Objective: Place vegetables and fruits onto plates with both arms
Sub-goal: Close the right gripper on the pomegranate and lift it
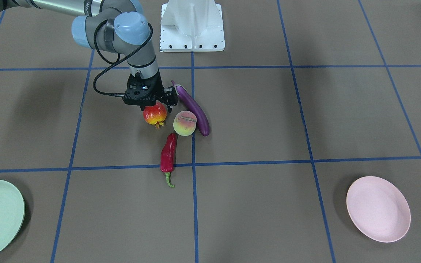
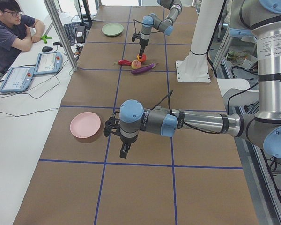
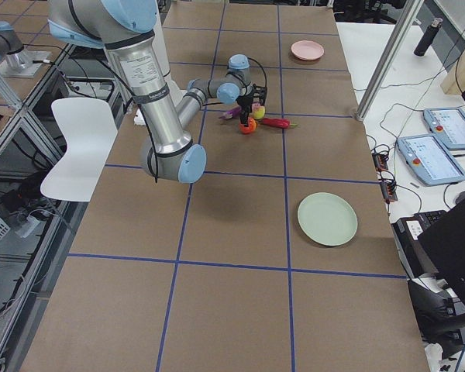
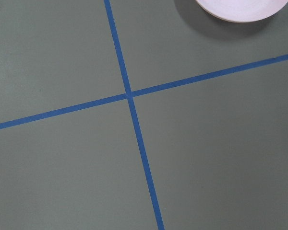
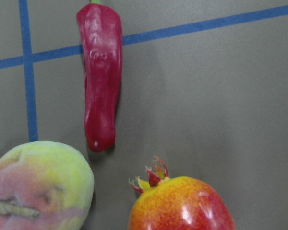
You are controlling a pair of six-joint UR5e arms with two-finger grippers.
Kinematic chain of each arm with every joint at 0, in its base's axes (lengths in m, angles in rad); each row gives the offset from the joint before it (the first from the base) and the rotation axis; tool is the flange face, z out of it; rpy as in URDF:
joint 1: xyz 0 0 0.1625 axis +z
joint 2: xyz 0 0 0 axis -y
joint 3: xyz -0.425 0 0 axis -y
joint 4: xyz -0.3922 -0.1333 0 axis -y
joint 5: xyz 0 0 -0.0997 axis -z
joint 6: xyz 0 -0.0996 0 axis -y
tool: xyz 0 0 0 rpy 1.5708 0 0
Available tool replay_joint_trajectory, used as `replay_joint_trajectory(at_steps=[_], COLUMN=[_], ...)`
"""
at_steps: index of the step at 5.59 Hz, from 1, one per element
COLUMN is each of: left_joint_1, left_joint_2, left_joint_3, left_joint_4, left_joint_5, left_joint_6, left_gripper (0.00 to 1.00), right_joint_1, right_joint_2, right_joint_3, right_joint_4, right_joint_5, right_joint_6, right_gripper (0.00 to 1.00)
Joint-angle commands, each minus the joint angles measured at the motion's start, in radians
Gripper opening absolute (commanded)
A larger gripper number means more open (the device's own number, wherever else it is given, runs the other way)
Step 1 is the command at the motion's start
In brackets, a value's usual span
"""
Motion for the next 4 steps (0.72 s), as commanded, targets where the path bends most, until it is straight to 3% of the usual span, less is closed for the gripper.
replay_joint_trajectory(at_steps=[1,3,4], left_joint_1=[0.000,0.000,0.000], left_joint_2=[0.000,0.000,0.000], left_joint_3=[0.000,0.004,0.004], left_joint_4=[0.000,0.000,0.000], left_joint_5=[0.000,0.000,0.000], left_joint_6=[0.000,0.000,0.000], left_gripper=[1.00,1.00,1.00], right_joint_1=[-0.006,-0.015,-0.015], right_joint_2=[0.007,0.009,0.015], right_joint_3=[-0.024,-0.024,-0.021], right_joint_4=[-0.055,-0.079,-0.083], right_joint_5=[-0.022,-0.029,-0.035], right_joint_6=[-0.084,-0.070,-0.059], right_gripper=[1.00,0.97,0.58])
